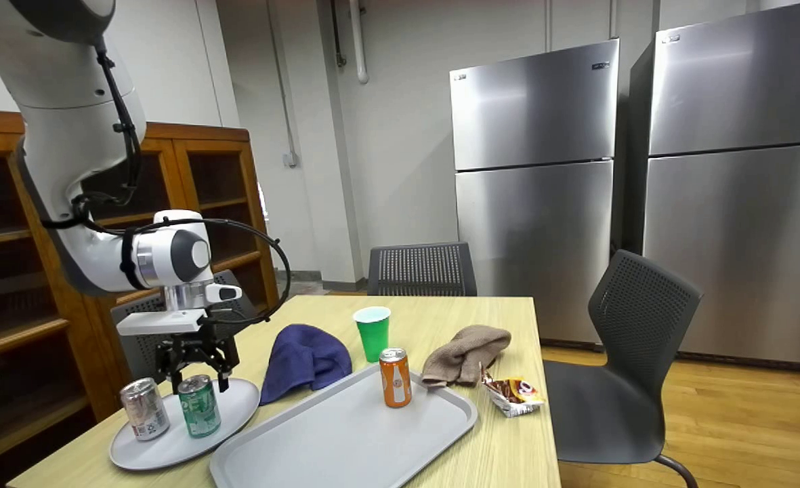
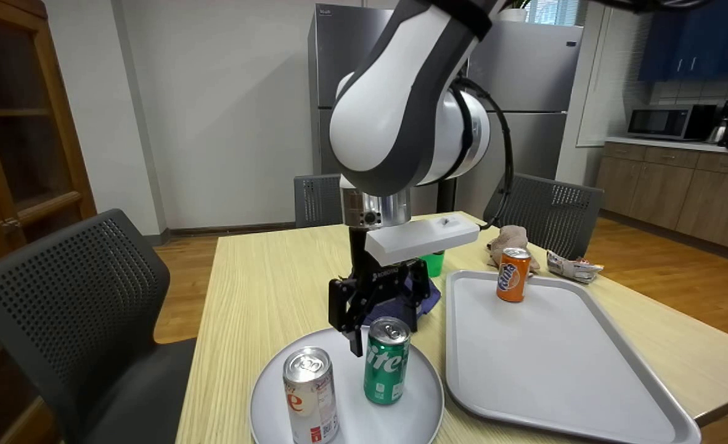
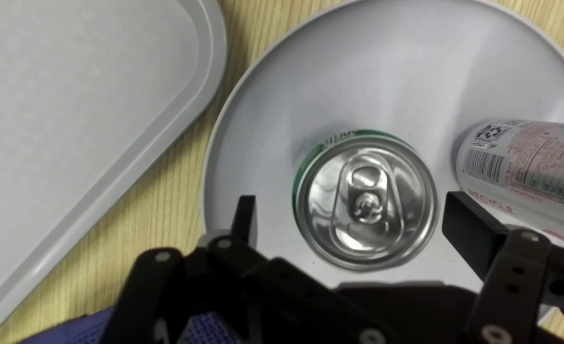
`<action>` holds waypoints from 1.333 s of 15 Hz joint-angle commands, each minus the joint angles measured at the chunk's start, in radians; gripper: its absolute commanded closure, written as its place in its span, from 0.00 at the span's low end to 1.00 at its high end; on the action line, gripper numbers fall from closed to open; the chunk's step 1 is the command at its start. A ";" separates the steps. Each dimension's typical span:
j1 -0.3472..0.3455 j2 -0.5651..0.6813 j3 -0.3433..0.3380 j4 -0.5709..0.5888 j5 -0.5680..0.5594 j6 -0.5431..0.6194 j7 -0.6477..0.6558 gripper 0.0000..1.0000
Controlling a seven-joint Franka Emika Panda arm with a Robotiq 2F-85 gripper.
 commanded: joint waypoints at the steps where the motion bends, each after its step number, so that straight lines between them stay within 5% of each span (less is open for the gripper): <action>1: 0.008 -0.050 0.001 -0.055 -0.003 0.028 0.010 0.00; 13: 0.011 -0.101 0.007 -0.120 0.003 0.046 0.019 0.00; 14: 0.012 -0.102 0.007 -0.121 0.002 0.044 0.021 0.07; 15: 0.012 -0.104 0.009 -0.123 0.002 0.044 0.019 0.28; 17: 0.013 -0.105 0.008 -0.123 0.001 0.043 0.023 0.33; 20: 0.018 -0.105 0.005 -0.121 -0.005 0.043 0.030 0.56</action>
